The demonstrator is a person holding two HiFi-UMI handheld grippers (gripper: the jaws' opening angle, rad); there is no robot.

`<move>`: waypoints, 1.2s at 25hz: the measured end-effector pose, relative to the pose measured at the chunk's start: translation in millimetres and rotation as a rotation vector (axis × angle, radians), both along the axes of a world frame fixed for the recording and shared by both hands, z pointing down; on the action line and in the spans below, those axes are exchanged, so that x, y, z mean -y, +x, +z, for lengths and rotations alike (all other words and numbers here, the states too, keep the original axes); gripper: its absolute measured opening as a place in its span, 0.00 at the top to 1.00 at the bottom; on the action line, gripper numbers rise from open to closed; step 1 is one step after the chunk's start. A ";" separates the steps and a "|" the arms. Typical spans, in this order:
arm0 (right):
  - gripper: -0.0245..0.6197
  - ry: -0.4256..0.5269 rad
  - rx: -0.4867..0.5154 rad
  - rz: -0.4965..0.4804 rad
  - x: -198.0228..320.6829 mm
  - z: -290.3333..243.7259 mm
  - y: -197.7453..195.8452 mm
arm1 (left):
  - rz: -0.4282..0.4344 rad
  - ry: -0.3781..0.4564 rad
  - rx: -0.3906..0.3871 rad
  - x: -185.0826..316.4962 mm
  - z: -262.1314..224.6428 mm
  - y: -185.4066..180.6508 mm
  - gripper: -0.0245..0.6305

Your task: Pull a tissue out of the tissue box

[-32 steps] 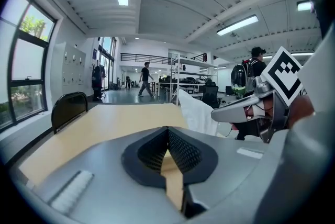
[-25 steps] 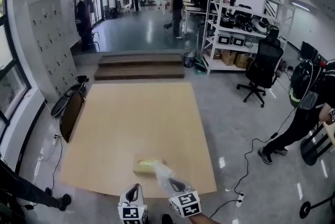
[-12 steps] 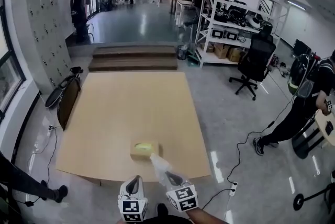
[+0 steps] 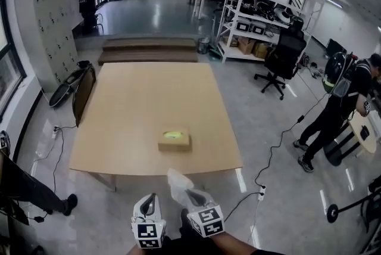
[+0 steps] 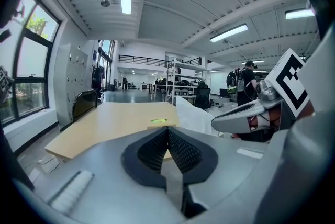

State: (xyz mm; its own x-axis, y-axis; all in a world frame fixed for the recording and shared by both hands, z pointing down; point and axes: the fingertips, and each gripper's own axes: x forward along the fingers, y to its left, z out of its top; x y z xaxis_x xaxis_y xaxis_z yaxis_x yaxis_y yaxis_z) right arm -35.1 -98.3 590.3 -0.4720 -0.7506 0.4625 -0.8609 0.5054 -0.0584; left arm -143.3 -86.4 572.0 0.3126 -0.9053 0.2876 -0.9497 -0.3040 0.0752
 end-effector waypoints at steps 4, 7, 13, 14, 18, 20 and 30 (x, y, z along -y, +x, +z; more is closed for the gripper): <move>0.96 -0.019 -0.026 0.026 -35.6 1.3 -5.1 | 0.021 -0.015 -0.016 -30.1 7.0 -9.1 0.93; 0.96 -0.037 -0.050 0.031 -58.7 4.0 -7.7 | 0.022 -0.044 -0.042 -51.0 11.1 -12.2 0.93; 0.96 -0.028 -0.052 0.025 -74.8 3.1 -6.1 | 0.039 -0.038 -0.050 -75.4 23.6 -4.1 0.93; 0.96 -0.026 -0.051 0.022 -76.8 3.1 -4.8 | 0.035 -0.034 -0.051 -77.6 21.5 -2.5 0.93; 0.96 -0.022 -0.038 0.008 -87.7 -2.4 8.8 | 0.023 -0.030 -0.044 -86.8 14.8 11.3 0.93; 0.96 -0.015 -0.030 0.001 -92.2 -5.6 18.3 | 0.022 -0.024 -0.027 -90.0 19.8 20.3 0.93; 0.96 -0.001 0.018 -0.048 -111.9 -15.2 68.0 | -0.023 -0.026 0.019 -113.5 7.9 70.6 0.93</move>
